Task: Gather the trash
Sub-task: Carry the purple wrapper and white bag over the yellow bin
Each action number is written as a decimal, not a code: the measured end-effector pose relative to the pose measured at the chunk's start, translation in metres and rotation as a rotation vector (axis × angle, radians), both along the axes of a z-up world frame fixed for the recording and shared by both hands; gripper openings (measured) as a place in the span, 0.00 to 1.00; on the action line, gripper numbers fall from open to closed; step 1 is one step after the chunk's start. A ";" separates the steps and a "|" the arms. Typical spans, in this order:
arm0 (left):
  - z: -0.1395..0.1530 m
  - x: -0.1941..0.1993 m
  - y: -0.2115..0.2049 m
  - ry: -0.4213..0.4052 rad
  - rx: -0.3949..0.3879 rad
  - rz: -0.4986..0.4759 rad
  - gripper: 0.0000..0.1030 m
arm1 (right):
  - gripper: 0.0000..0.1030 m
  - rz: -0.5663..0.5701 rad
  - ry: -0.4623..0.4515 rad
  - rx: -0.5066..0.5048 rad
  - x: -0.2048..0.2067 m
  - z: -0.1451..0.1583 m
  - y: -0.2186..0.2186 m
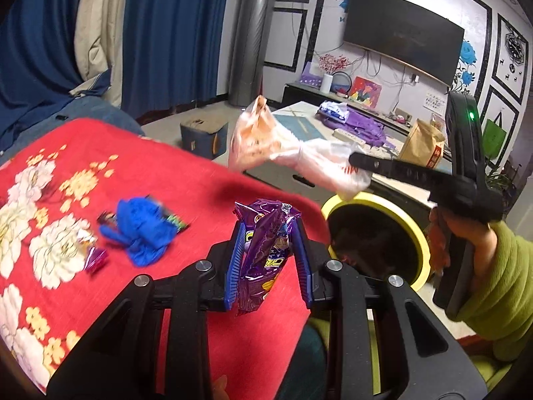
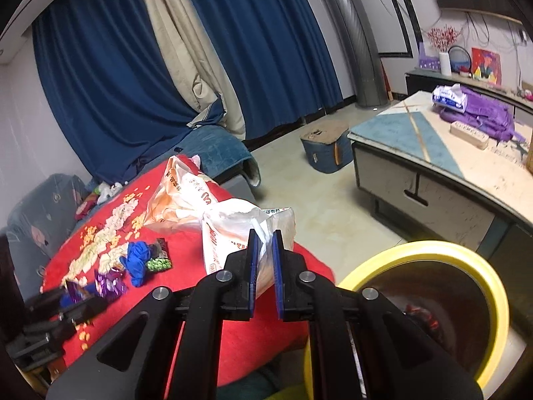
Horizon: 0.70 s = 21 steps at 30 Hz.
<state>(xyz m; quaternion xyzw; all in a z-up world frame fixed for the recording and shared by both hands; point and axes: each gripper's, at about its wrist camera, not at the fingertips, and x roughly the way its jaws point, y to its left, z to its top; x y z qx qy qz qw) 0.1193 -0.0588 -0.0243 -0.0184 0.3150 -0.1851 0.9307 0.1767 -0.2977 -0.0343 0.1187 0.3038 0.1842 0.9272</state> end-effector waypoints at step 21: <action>0.020 0.026 -0.074 -0.047 -0.044 -0.119 0.21 | 0.09 -0.139 -0.029 -0.013 -0.030 0.003 -0.080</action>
